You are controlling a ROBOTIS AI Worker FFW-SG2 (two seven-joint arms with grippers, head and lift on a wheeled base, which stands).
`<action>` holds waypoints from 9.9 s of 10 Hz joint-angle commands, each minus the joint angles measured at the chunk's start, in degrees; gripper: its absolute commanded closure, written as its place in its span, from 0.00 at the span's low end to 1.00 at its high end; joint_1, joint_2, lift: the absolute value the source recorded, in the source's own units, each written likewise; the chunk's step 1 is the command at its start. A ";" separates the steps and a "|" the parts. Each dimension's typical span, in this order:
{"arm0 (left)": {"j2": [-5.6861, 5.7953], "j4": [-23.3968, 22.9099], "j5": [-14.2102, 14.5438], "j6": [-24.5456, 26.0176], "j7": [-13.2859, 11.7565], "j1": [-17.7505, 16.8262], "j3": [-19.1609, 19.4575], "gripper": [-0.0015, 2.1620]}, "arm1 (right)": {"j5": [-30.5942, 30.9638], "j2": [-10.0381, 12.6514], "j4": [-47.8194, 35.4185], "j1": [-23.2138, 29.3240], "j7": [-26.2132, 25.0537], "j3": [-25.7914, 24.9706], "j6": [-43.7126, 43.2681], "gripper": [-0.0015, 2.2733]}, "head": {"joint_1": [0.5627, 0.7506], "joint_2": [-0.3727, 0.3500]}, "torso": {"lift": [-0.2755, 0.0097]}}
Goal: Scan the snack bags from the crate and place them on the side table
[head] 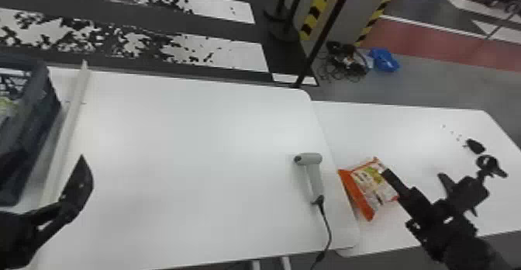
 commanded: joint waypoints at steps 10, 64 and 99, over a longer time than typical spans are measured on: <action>-0.70 0.02 -1.02 0.10 1.97 0.53 -0.57 0.05 | 33.20 7.08 -23.18 20.77 -2.68 38.21 -46.56 0.02 | 0.70 0.20 | 0.79; 7.38 17.51 16.21 63.56 -35.29 -36.74 30.72 0.99 | 39.88 7.08 -16.85 21.47 -4.26 52.97 -49.02 0.03 | 0.70 0.92 | 0.79; -2.99 0.99 -0.75 6.43 -3.92 -6.15 9.28 0.04 | 40.06 6.64 -21.86 14.97 3.73 54.12 -29.16 0.99 | 0.70 0.69 | 0.79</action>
